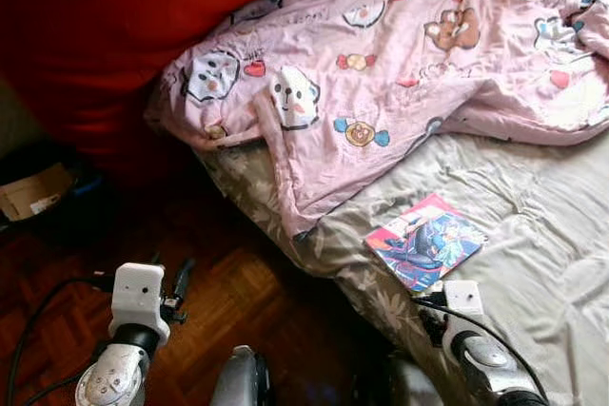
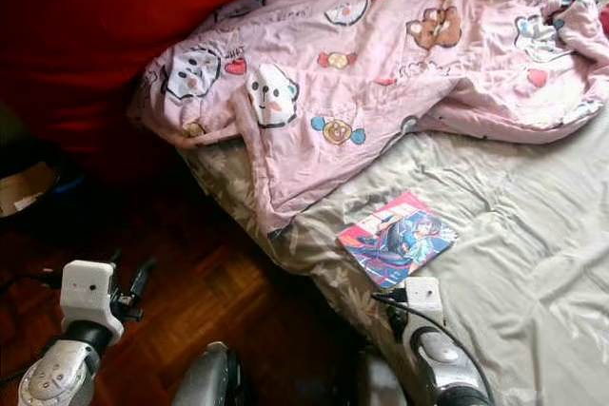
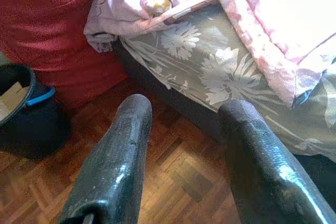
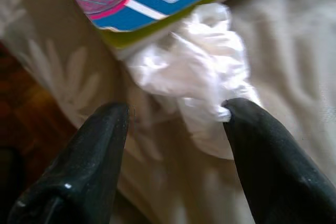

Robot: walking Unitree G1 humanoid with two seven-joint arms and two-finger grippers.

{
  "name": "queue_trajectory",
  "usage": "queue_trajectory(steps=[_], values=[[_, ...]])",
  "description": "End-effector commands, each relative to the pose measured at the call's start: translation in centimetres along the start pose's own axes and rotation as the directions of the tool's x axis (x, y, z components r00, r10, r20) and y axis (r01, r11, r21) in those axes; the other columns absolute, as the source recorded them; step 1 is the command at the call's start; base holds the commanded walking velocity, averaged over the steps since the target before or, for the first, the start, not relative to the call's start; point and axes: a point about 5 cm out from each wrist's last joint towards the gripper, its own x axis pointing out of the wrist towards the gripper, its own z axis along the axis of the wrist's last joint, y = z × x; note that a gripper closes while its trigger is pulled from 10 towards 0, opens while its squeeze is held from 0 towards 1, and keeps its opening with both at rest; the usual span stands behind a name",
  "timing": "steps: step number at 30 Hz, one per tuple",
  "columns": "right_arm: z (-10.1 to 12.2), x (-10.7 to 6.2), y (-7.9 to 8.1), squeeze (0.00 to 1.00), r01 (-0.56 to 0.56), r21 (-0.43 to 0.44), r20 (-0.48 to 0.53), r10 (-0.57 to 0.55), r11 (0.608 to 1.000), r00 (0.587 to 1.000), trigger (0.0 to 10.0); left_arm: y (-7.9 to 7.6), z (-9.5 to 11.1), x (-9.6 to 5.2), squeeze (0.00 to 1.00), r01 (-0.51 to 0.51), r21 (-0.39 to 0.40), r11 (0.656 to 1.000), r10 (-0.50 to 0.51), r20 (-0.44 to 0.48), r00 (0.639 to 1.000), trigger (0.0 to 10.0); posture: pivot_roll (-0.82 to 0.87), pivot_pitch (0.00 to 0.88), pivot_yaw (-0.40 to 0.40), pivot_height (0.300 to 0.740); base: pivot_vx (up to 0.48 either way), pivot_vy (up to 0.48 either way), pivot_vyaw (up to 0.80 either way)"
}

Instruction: Clean up the room

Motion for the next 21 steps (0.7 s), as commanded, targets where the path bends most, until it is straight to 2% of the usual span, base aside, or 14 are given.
queue_trajectory(steps=[1,7,9,17,18,21], values=[[-0.7,-0.1,0.3,0.0,-0.003,0.035,-0.016,0.003,0.999,1.0,10.0,0.6,-0.2,-0.7,0.0,-0.028,0.009,1.0,0.028,-0.023,0.999,10.0,0.19,0.435,0.051,0.632,0.0,0.0,0.0],[0.5,0.1,0.6,0.0,-0.001,0.009,0.048,0.001,1.0,0.999,10.0,0.3,0.1,-0.8,0.0,-0.018,0.01,1.0,0.018,-0.024,1.0,10.0,0.21,0.431,0.059,0.632,0.0,0.0,0.0],[0.4,0.1,0.3,0.0,0.028,-0.015,0.045,-0.027,1.0,0.999,10.0,0.3,0.2,-0.9,0.0,-0.017,0.009,1.0,0.017,-0.026,1.0,10.0,0.22,0.43,0.06,0.632,0.0,0.0,0.0],[0.7,-0.1,-0.6,0.0,0.079,-0.014,0.082,-0.078,0.997,0.994,10.0,0.1,0.3,-1.1,0.0,-0.014,0.006,1.0,0.014,-0.032,0.999,10.0,0.22,0.429,0.063,0.632,0.0,0.0,0.0],[0.5,-0.1,-1.1,0.0,0.112,-0.018,0.072,-0.111,0.994,0.991,10.0,0.1,0.3,-1.2,0.0,-0.012,0.005,1.0,0.012,-0.032,0.999,10.0,0.23,0.43,0.064,0.632,0.0,0.0,0.0],[0.3,-0.2,-1.3,0.0,0.121,-0.02,0.061,-0.12,0.992,0.991,10.0,0.1,0.5,-1.3,0.0,-0.011,0.008,1.0,0.012,-0.032,0.999,10.0,0.24,0.435,0.071,0.632,0.0,0.0,0.0]])
